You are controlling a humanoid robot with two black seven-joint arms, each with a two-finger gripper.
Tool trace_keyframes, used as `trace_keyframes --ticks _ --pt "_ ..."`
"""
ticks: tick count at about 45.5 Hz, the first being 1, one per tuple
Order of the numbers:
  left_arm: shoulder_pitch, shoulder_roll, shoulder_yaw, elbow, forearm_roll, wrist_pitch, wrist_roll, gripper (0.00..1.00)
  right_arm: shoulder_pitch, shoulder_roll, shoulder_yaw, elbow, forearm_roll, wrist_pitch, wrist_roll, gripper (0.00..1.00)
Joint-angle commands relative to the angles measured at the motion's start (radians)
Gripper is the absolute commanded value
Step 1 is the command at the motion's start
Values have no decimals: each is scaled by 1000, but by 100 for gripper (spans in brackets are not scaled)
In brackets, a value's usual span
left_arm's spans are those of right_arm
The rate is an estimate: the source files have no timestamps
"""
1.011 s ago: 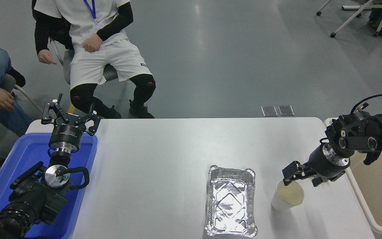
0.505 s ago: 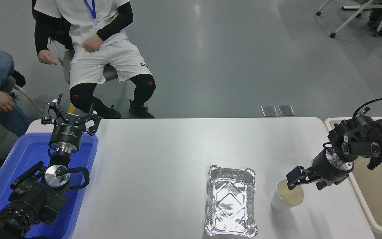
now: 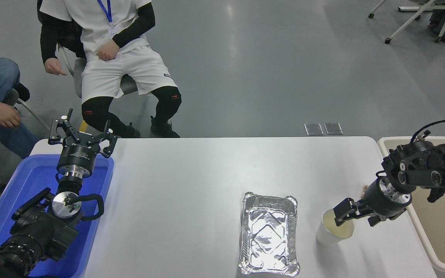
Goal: Pick up paper cup place in dustbin
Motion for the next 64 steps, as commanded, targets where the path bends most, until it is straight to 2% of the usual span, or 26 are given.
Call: trace_keyframes --ticks 1,7,12,15,29,38,48,52,64 --pt "0 0 0 0 0 0 0 99 -10 -3 0 7 1 -9 -2 53" --pt "0 0 0 2 0 0 0 99 -8 -4 0 13 1 -9 -18 34" --pt "0 0 0 0 0 0 0 99 -8 -7 0 22 11 -8 -19 8" --pt "0 0 0 0 0 0 0 99 -10 -15 0 24 27 -8 -19 0" --pt "0 0 0 0 0 0 0 99 -6 -23 1 25 65 -8 -18 0" --pt "0 0 0 0 0 -2 0 99 13 -46 -2 30 162 1 -18 0" --pt "0 0 2 0 0 -2 0 99 110 -73 -23 110 145 12 -21 0" --pt "0 0 0 0 0 -2 0 99 184 -93 -35 159 124 26 -40 0" --pt "0 0 0 0 0 0 0 99 371 -92 -85 194 81 196 -67 0"
